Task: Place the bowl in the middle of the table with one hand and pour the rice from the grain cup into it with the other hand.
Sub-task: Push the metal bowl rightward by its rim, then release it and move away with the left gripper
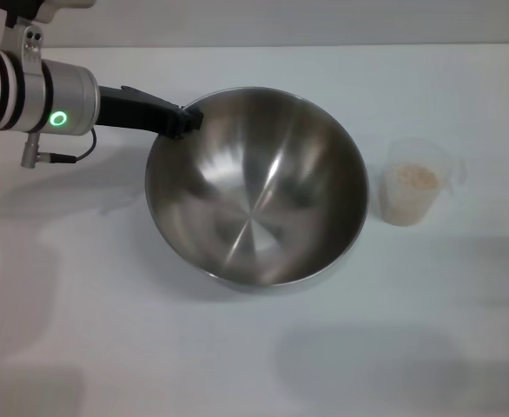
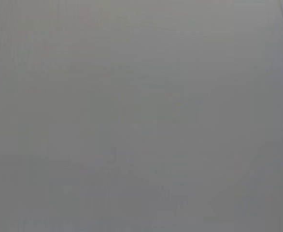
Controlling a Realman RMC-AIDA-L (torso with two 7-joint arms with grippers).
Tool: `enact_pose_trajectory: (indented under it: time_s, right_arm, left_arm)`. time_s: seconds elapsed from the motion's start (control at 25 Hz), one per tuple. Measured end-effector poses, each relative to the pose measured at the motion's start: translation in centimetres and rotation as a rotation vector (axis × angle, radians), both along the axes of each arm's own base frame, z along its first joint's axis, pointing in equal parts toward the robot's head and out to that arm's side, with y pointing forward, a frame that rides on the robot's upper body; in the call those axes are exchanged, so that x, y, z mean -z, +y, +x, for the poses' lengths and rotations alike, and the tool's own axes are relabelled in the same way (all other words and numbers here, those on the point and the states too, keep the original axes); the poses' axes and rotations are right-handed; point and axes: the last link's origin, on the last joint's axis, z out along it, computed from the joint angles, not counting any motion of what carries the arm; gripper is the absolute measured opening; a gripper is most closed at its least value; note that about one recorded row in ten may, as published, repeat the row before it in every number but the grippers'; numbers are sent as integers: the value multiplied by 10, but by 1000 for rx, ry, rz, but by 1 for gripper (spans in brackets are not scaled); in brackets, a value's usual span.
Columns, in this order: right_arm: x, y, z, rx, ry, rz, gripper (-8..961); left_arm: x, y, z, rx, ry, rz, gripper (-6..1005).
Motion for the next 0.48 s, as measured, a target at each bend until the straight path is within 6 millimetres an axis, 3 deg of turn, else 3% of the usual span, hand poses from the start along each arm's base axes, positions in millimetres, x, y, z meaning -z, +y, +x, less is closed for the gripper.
enact_pose_trajectory:
  time_s: [0.12,0.48]
  right_arm:
    - [0,0,0,0,0,0,842]
    - [1,-2,1,3,-1,-5,841]
  left_arm:
    - [-1,0,-1,-4,-7,5,43]
    - [-3,-2,2,25,-3,19,266]
